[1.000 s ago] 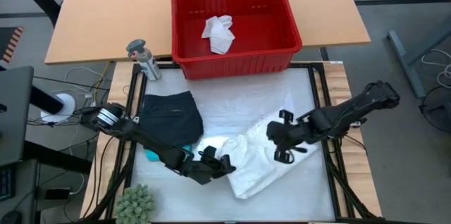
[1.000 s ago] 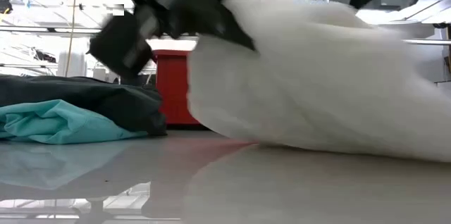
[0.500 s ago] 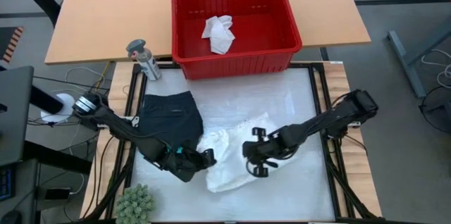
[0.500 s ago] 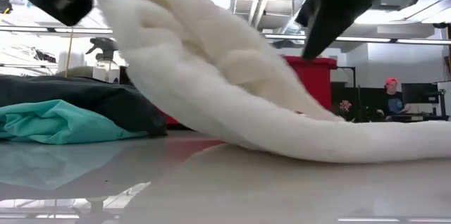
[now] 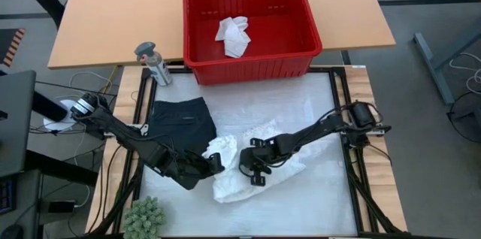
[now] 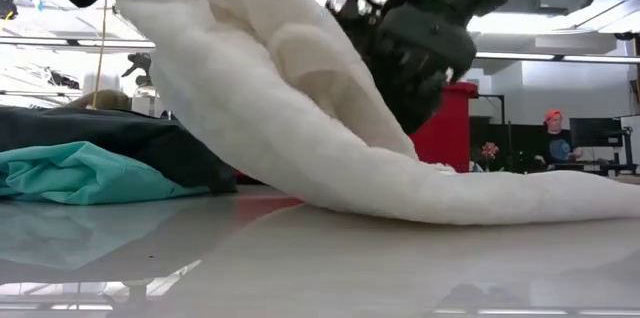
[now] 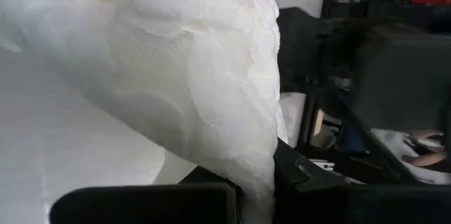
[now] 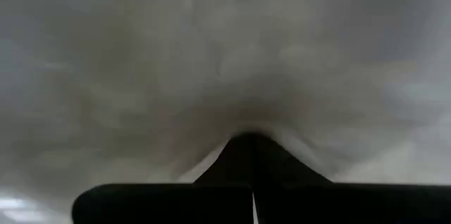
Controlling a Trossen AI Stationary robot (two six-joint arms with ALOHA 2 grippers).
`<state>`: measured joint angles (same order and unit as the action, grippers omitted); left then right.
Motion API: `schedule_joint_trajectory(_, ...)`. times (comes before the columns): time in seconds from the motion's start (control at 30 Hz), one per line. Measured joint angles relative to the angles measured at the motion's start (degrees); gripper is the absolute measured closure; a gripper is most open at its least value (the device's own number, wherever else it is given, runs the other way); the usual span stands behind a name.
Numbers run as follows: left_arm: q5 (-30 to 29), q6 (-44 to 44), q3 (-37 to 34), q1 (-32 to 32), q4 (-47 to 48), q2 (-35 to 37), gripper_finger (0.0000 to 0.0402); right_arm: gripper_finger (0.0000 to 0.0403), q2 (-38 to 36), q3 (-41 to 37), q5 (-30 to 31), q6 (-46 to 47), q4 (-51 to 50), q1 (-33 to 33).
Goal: Fold laundry
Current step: Fold the white dress
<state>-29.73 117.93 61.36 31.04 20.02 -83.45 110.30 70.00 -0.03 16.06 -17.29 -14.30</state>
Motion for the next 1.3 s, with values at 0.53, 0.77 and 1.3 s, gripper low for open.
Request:
schedule_joint_trajectory(0.53, 7.19, 3.65, 0.0, -0.34, 2.15, 0.03, 0.039, 0.0388, -14.34, 0.83, 6.33, -3.52, -15.09, -0.67)
schedule_joint_trajectory(0.77, 12.1, 4.46, 0.0, -0.32, -3.94, 0.03, 0.039, 0.0388, -11.25, -1.07, 7.63, -5.21, -14.78, 2.32)
schedule_joint_trajectory(1.3, 11.84, 5.9, 0.0, -3.94, -8.24, 0.03, 0.039, 0.0388, -5.02, -1.12, 1.64, -6.04, -4.6, -2.05)
